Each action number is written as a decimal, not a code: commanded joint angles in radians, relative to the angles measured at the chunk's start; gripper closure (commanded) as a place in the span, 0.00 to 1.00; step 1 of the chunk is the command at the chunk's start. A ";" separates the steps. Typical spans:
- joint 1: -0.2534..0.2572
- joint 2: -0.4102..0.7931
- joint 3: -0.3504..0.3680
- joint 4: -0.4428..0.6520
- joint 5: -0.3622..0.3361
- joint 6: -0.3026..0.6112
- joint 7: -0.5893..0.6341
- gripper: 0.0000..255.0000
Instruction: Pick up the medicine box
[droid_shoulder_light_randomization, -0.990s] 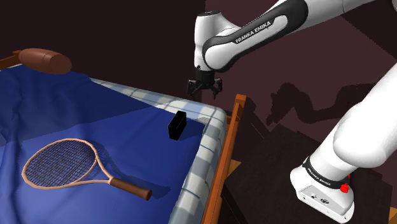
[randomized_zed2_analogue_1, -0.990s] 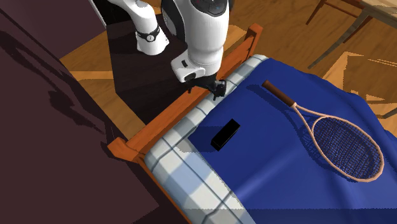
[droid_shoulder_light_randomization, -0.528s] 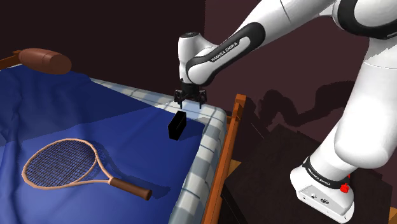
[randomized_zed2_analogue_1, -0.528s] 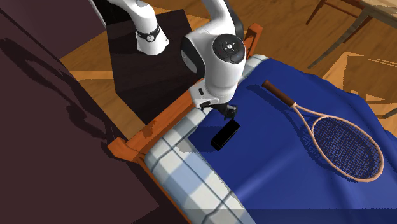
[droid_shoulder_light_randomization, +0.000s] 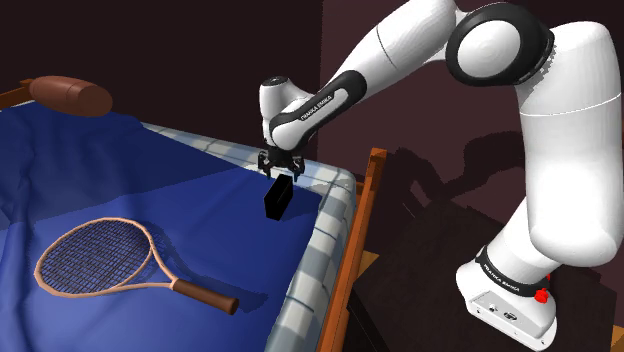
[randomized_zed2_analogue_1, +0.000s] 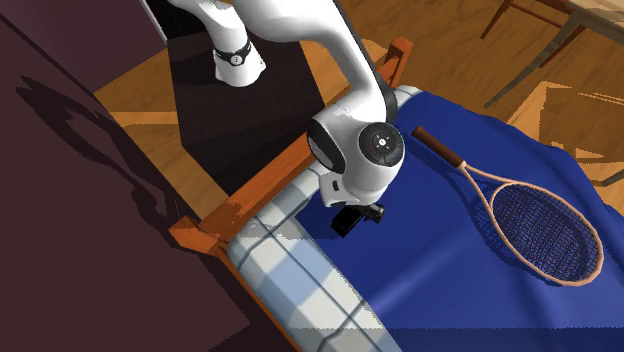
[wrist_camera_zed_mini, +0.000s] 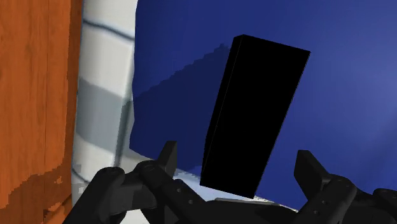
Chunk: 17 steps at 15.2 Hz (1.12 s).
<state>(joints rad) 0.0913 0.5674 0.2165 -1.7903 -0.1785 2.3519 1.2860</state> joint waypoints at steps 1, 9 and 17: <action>0.007 0.048 -0.010 0.040 -0.005 0.008 0.014 0.00; 0.016 0.111 -0.023 0.046 -0.020 0.065 0.024 0.00; 0.016 0.113 -0.023 0.046 -0.020 0.066 0.024 1.00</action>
<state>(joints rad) 0.1071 0.6781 0.1933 -1.7436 -0.1985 2.4178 1.3108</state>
